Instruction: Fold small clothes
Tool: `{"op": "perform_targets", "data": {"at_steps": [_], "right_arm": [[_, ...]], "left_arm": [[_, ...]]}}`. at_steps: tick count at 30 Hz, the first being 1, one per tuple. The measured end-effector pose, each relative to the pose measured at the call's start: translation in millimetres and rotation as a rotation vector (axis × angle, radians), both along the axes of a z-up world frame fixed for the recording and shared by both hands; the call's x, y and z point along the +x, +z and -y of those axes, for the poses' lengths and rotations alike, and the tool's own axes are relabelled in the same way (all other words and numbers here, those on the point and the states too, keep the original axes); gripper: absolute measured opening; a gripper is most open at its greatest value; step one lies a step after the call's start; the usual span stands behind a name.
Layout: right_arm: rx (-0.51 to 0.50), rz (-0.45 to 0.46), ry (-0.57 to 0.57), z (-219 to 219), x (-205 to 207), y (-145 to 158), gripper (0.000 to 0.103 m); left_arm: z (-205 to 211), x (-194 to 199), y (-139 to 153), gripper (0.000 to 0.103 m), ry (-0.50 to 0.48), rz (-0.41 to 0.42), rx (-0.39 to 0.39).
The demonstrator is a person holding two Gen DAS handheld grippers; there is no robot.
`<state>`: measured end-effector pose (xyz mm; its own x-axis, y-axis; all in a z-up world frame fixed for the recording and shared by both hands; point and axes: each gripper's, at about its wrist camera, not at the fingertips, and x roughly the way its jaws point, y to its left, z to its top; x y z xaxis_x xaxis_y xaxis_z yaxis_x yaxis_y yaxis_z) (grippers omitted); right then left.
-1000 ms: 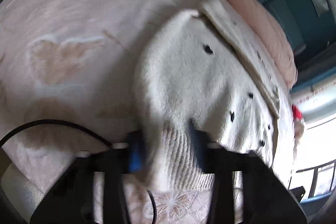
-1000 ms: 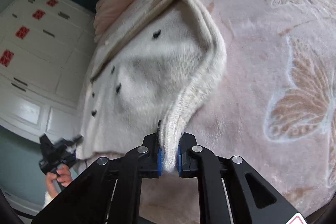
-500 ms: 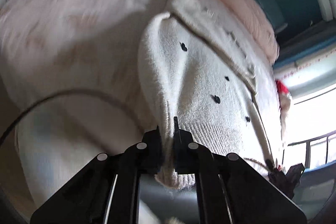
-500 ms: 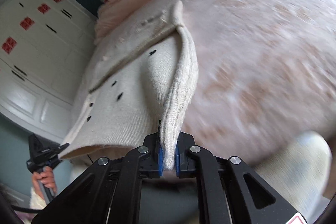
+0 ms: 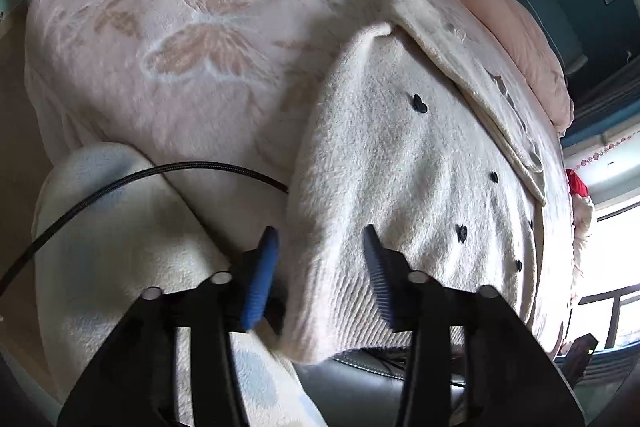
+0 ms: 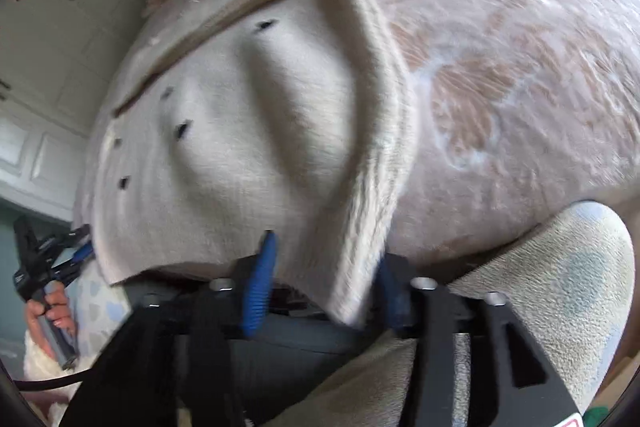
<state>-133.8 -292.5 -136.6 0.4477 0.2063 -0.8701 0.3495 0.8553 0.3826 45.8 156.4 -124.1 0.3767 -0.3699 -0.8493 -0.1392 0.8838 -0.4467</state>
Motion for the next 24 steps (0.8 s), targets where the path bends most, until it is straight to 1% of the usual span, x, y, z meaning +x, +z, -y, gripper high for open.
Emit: {"op": "perform_targets", "data": {"at_steps": [1,2,4,6,9,11,12,13,14,15,16,17,18,19,20,22,24], "right_arm": [[0.013,-0.009,-0.002,1.7,-0.6,-2.6,0.051],[0.025,-0.019,-0.006,3.6,-1.3,-6.9,0.053],[0.041,-0.032,-0.016,7.1,-0.8,-11.1,0.053],[0.071,-0.04,-0.024,9.8,0.4,-14.9,0.053],[0.099,-0.039,-0.015,8.8,4.7,-17.0,0.053],[0.107,-0.035,-0.001,6.6,8.4,-16.0,0.054],[0.107,-0.031,0.009,4.6,10.3,-15.8,0.052],[0.103,-0.025,0.013,3.3,10.8,-15.0,0.042],[0.1,-0.017,0.016,1.1,12.8,-13.4,0.019],[0.106,0.003,0.015,1.3,12.1,-10.4,0.009],[0.116,0.028,0.006,1.9,9.7,-6.4,0.01],[0.114,0.057,-0.007,3.7,5.7,-1.1,0.009],[0.118,0.104,-0.02,6.0,-1.4,7.4,0.009],[0.129,0.139,-0.028,8.2,-8.0,13.8,0.009],[0.14,0.171,-0.039,9.6,-14.7,20.7,0.008],[0.151,0.226,-0.047,12.3,-33.2,38.0,0.008],[0.143,0.253,-0.025,11.2,-49.9,55.1,0.008]], "left_arm": [[-0.8,1.0,-3.4,0.063,0.002,-0.02,0.001],[2.5,1.3,-6.7,0.063,-0.003,-0.036,0.015],[11.1,1.0,-5.7,0.066,-0.03,-0.028,0.065],[19.3,0.2,-7.5,0.067,-0.058,-0.046,0.09],[28.7,1.6,-14.0,0.068,-0.101,-0.075,0.112],[33.7,5.7,-20.3,0.066,-0.128,-0.093,0.107],[36.5,9.4,-24.1,0.063,-0.138,-0.104,0.086],[36.1,11.8,-26.5,0.061,-0.132,-0.112,0.085],[35.6,13.1,-27.0,0.059,-0.116,-0.114,0.084],[32.0,13.6,-25.5,0.05,-0.094,-0.118,0.072],[26.9,12.9,-23.7,0.033,-0.082,-0.119,0.059],[17.3,10.5,-20.1,0.018,-0.076,-0.108,0.004],[10.9,8.7,-15.8,0.006,-0.088,-0.091,-0.062],[3.5,4.2,-5.7,0.006,-0.088,-0.064,-0.097],[-1.8,-1.9,8.2,0.006,-0.098,-0.023,-0.114],[-5.4,-12.2,31.7,0.006,-0.132,0.035,-0.135],[-5.8,-24.8,56.5,0.006,-0.181,0.064,-0.148]]}}
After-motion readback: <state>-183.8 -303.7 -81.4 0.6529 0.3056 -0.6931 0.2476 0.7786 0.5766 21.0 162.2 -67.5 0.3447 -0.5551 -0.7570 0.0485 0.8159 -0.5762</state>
